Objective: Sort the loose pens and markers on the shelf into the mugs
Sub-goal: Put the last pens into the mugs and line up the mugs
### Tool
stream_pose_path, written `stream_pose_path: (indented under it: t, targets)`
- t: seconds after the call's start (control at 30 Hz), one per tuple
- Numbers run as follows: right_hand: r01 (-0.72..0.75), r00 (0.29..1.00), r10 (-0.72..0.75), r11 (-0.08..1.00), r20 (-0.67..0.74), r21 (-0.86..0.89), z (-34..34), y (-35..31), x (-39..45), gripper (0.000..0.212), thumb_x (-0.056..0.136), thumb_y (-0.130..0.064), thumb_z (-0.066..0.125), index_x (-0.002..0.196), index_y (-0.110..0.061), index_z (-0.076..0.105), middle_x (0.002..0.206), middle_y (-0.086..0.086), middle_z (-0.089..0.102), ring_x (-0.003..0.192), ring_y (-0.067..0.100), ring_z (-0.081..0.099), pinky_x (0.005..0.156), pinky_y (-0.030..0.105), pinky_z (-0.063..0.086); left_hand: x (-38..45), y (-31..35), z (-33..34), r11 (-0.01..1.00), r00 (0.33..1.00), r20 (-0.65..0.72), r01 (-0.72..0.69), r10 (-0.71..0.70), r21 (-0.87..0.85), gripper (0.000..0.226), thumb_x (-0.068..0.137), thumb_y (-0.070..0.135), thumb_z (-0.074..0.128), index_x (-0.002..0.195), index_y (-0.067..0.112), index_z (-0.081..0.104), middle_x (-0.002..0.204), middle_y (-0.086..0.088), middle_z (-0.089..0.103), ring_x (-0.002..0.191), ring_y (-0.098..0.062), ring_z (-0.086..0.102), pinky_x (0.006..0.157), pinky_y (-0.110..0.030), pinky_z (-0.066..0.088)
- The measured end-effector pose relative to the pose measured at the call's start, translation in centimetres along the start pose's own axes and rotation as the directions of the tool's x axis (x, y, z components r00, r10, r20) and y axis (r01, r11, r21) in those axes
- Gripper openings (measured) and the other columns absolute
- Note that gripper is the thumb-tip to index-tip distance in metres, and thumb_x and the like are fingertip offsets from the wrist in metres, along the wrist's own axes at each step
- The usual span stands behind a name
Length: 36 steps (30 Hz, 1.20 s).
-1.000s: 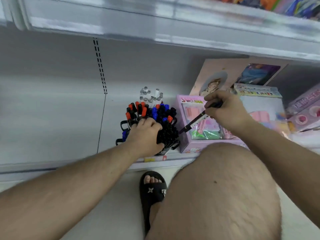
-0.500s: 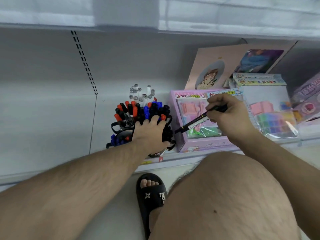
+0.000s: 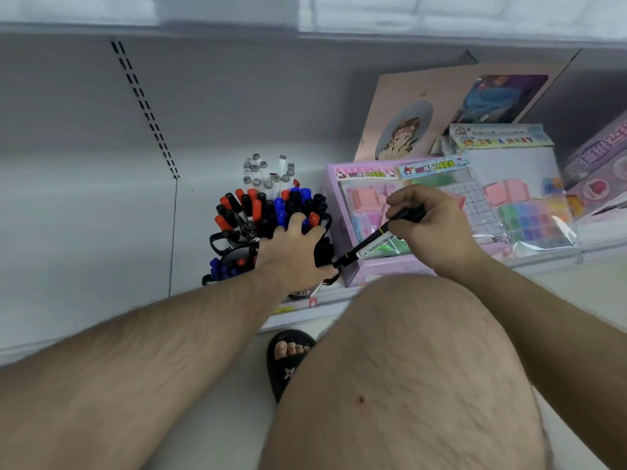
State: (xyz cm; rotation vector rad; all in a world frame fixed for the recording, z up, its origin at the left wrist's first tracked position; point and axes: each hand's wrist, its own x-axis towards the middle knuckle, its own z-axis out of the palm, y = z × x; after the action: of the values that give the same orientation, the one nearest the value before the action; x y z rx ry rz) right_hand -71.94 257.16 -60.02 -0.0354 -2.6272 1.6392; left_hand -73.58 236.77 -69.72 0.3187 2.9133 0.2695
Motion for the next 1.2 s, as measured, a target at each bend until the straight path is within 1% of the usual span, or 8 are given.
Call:
stream_pose_path:
  t: [0.23,0.4,0.57,0.7,0.8,0.9,1.07,1.2]
  targets:
    - [-0.012,0.999,0.013,1.0,0.047,-0.005,1.5,2.8,-0.3,0.029,0.081,0.017,0.063,0.092,-0.009,0.065,0.081,0.004,0.064,0.066,0.003,0.06,0.066,0.012,0.05,1.2,-1.5,-1.6,0.989,0.992,0.089,-0.078,0.09,-0.127,0.055,0.087,0.06,0.053,0.138,0.046,0.04,0.145,0.002,0.027,0.109,-0.026,0.052,0.089,-0.036,0.048]
    - [0.043,0.995,-0.031,0.992,0.098,-0.117,4.0,4.3,-0.3,0.031,0.085,0.004,0.069,0.09,-0.026,0.064,0.085,-0.006,0.066,0.069,-0.003,0.061,0.072,0.01,0.048,2.0,-2.1,-2.6,0.981,0.981,0.161,-0.083,0.112,-0.176,0.052,0.084,0.056,0.06,0.133,0.046,0.045,0.136,0.004,0.031,0.093,-0.019,0.055,0.084,-0.033,0.05]
    - [0.303,0.953,-0.284,0.883,0.105,-0.359,5.7,4.9,-0.5,0.025,0.081,0.002,0.074,0.103,-0.01,0.071,0.093,-0.004,0.06,0.079,0.015,0.057,0.08,0.028,0.048,1.8,-2.3,-2.6,0.975,0.979,0.164,-0.089,0.124,-0.204,0.05,0.084,0.055,0.059,0.132,0.047,0.046,0.135,0.006,0.032,0.095,-0.019,0.056,0.083,-0.031,0.05]
    - [0.52,0.854,-0.461,0.757,0.24,-0.396,7.7,6.0,-0.5,0.033,0.078,-0.001,0.07,0.111,-0.002,0.067,0.099,0.012,0.065,0.082,0.014,0.053,0.075,0.021,0.042,1.7,-2.3,-2.7,0.964,0.978,0.162,-0.085,0.129,-0.252,0.043,0.084,0.054,0.06,0.125,0.048,0.051,0.129,0.007,0.033,0.092,-0.014,0.056,0.084,-0.034,0.051]
    - [0.574,0.818,-0.511,0.695,0.264,-0.433,9.0,7.6,-0.3,0.042,0.079,-0.011,0.068,0.12,-0.004,0.061,0.106,0.016,0.067,0.092,0.023,0.059,0.077,0.031,0.05,1.6,-2.5,-2.8,0.949,0.973,0.181,-0.083,0.143,-0.303,0.04,0.087,0.048,0.059,0.127,0.048,0.051,0.134,0.009,0.031,0.095,-0.013,0.055,0.085,-0.032,0.049]
    - [0.632,0.768,-0.584,0.627,0.263,-0.455,10.2,9.3,-0.6,0.041,0.086,-0.021,0.057,0.125,-0.01,0.052,0.116,0.019,0.066,0.094,0.038,0.064,0.082,0.043,0.054,1.6,-3.0,-2.6,0.942,0.959,0.226,-0.092,0.171,-0.323,0.045,0.094,0.034,0.052,0.136,0.05,0.045,0.149,0.011,0.02,0.105,-0.013,0.051,0.088,-0.027,0.045]
    - [0.621,0.753,-0.623,0.568,0.211,-0.541,11.9,10.2,-0.2,0.041,0.088,-0.028,0.056,0.125,-0.01,0.049,0.128,0.02,0.063,0.087,0.036,0.064,0.074,0.04,0.052,0.5,-3.1,-3.3,0.94,0.934,0.317,-0.054,0.167,-0.337,0.069,0.085,0.027,0.06,0.147,0.039,0.031,0.159,0.018,0.001,0.143,-0.02,0.02,0.11,-0.038,0.036]
    - [0.593,0.757,-0.621,0.523,0.202,-0.612,12.5,9.9,-0.8,0.059,0.083,-0.034,0.056,0.134,-0.005,0.048,0.141,0.022,0.052,0.118,0.031,0.05,0.093,0.043,0.04,-0.2,-3.3,-3.3,0.979,0.928,0.316,-0.164,0.195,-0.122,0.1,0.07,0.049,0.073,0.15,0.038,0.014,0.158,0.019,-0.008,0.146,-0.023,0.012,0.103,-0.044,0.043]
